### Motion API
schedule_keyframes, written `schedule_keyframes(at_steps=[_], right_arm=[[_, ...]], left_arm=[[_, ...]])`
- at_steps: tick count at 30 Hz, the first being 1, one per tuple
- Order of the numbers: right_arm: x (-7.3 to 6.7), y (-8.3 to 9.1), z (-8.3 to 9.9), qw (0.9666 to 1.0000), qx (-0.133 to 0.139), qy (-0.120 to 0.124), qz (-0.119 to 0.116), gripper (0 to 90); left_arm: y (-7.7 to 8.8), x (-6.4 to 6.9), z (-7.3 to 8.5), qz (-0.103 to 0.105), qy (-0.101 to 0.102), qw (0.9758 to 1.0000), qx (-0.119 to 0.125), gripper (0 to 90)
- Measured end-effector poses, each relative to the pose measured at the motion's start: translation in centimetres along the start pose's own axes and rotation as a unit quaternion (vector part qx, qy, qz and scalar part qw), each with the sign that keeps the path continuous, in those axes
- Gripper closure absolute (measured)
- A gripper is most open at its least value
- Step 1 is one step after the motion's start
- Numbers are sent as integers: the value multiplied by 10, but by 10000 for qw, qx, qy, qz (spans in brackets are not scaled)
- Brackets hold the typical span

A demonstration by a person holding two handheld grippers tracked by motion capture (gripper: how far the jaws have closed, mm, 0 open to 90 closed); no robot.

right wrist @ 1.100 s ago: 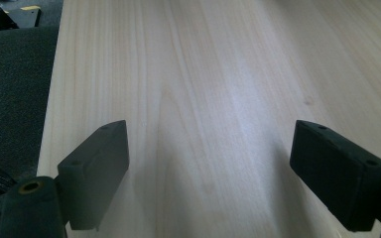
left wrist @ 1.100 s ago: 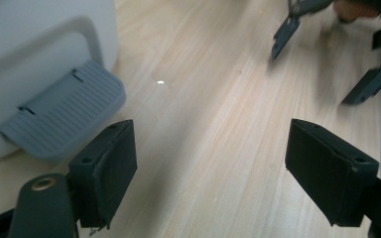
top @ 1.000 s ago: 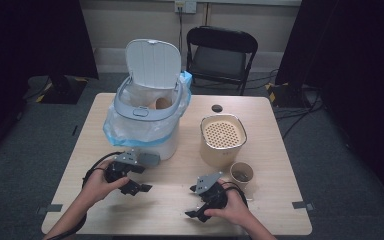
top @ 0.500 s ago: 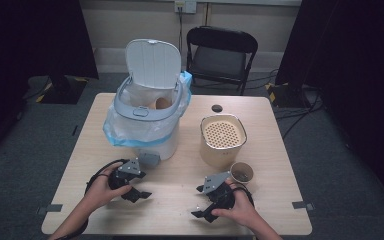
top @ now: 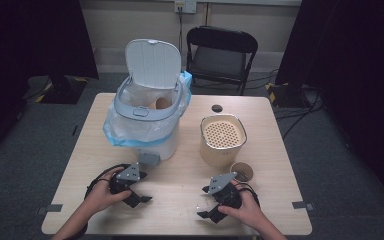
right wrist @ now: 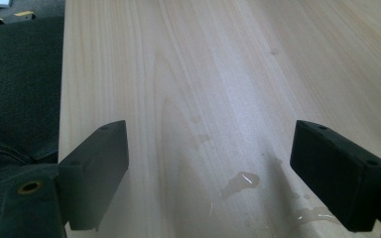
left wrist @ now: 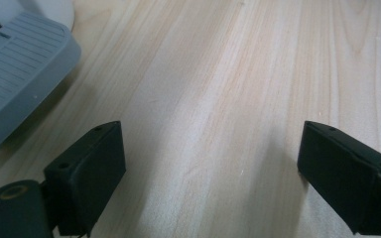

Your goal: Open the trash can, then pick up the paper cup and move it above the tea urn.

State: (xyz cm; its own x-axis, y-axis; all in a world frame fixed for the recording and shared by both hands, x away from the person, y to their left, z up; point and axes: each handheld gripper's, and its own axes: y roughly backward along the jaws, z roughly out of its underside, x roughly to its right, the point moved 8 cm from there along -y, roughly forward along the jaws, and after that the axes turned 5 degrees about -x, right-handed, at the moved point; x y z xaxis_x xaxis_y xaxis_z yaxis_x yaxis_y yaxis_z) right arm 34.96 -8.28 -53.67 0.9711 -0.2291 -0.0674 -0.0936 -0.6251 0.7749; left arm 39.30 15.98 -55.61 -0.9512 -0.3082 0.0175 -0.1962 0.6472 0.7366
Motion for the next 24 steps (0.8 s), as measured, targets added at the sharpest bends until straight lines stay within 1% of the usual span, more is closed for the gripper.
schedule_keyframes(at_steps=[1, 3, 4, 11, 16, 18, 21, 23, 24], right_arm=[[0, 1, 0, 10000, 3, -13, -15, 149], [-1, 2, 0, 10000, -42, 1, 34, 149], [-2, 2, 1, 10000, -58, 4, -5, 149], [-3, 10, 6, 9999, -35, -115, 28, 149], [-6, 18, 9, 9997, 77, -224, 29, 149], [-7, 22, 11, 9995, 120, -278, -10, 149], [-6, 25, 15, 9993, 176, -343, 11, 149], [-4, 29, 20, 9986, 243, -473, -4, 149], [-4, 30, 22, 9986, 240, -467, 17, 149]], left_arm=[[0, 0, 0, 21, 4, 10000, 3, 88], [0, 1, 0, 26, 1, 10000, 1, 87], [0, 1, 0, 19, -10, 10000, -22, 84], [0, 1, 0, 40, -23, 10000, 1, 82], [0, 2, 1, 59, -30, 10000, -31, 69], [0, 2, 1, 59, -30, 10000, -33, 69], [0, 2, 1, 61, -29, 10000, -34, 67], [0, 2, 1, 67, -33, 10000, -36, 65], [0, 2, 1, 68, -35, 10000, -29, 65]])
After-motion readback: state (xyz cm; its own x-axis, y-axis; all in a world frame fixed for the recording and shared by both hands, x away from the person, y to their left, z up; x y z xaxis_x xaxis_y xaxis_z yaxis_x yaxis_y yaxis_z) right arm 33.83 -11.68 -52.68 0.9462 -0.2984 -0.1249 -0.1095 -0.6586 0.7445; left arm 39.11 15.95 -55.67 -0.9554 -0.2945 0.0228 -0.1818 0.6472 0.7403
